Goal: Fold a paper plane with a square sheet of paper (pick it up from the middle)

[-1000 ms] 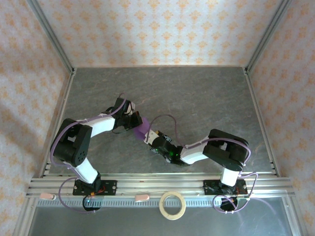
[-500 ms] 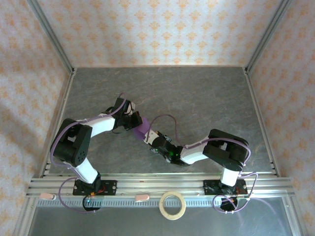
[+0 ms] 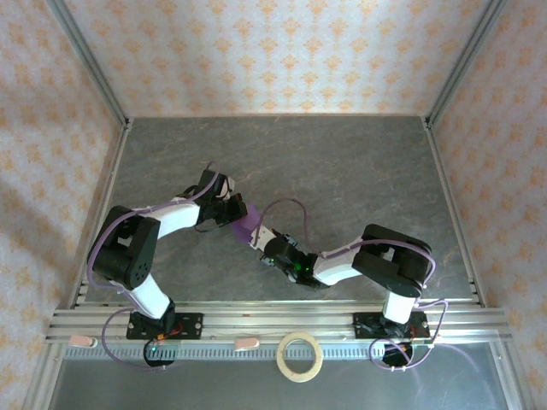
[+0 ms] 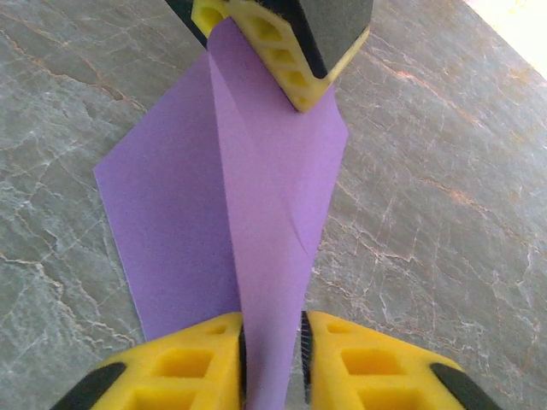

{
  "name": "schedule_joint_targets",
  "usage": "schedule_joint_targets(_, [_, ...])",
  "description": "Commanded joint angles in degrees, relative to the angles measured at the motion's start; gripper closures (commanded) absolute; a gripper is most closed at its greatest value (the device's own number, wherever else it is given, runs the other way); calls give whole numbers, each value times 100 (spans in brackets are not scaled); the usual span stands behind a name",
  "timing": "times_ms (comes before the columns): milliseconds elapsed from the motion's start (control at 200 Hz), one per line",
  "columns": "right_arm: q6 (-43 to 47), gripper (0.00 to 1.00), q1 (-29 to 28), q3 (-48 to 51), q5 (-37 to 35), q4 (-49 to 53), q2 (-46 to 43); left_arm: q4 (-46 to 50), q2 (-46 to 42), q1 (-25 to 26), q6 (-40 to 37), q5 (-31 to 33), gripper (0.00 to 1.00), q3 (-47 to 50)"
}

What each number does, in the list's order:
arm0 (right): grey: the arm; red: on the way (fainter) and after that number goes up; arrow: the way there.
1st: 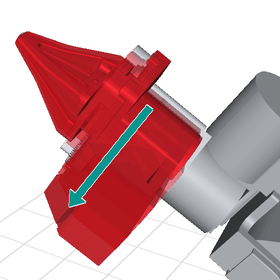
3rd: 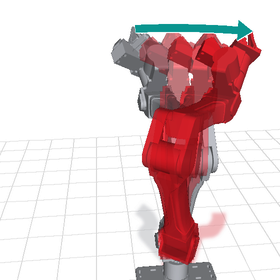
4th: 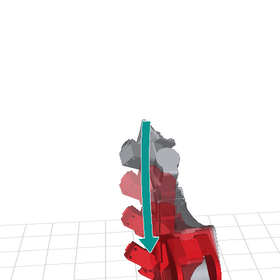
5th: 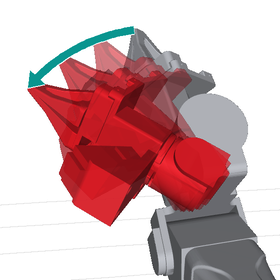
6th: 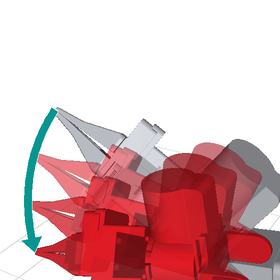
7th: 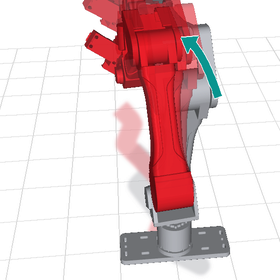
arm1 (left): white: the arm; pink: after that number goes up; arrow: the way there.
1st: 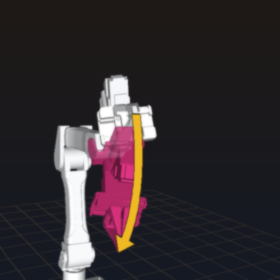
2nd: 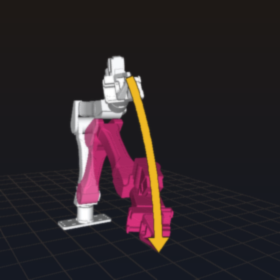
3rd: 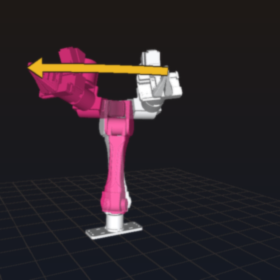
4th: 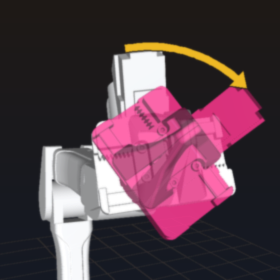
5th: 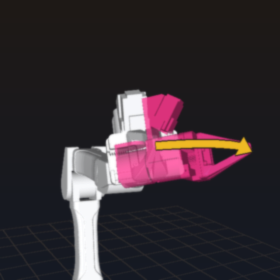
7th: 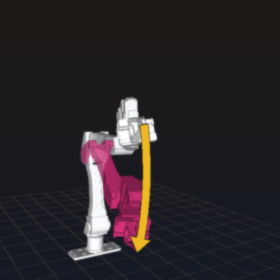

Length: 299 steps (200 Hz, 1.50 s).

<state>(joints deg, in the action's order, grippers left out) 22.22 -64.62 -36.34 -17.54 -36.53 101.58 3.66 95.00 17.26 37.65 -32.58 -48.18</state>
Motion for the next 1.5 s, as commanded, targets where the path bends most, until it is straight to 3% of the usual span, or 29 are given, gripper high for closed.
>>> schedule_joint_targets(0, [-125,79,-32,8,26,-157,-77,104,-44,0,9,12,94,8])
schedule_joint_targets(165, [-244,90,-33,-1,143,-117,-112,118,-51,6,3,28,91,1])
schedule_joint_targets(280, [-496,96,-14,-61,308,9,-62,198,-187,-1,7,139,75,-54])
schedule_joint_targets(380, [-953,97,86,-118,713,213,1,377,-493,-66,-3,453,46,-117])
schedule_joint_targets(495, [-1499,96,239,-154,1304,290,73,481,-947,-259,61,782,25,-50])
schedule_joint_targets(601, [-1956,95,414,-178,1911,293,90,552,-1284,-405,84,871,22,48])
schedule_joint_targets(856, [-2673,95,803,-260,2824,369,103,443,-1809,-425,128,645,24,419])
schedule_joint_targets(1086, [-3152,97,1034,-102,3445,28,19,193,-2235,-425,278,609,31,822])
schedule_joint_targets(1221, [-3465,97,1108,-104,3618,-48,59,116,-2321,-424,295,509,41,954])
schedule_joint_targets(1406, [-3824,96,1131,-53,3678,-185,145,-370,-2360,-425,479,77,72,1345])
schedule_joint_targets(1491, [-3904,96,1131,-64,3612,-148,202,-541,-2362,-425,564,-39,80,1508])
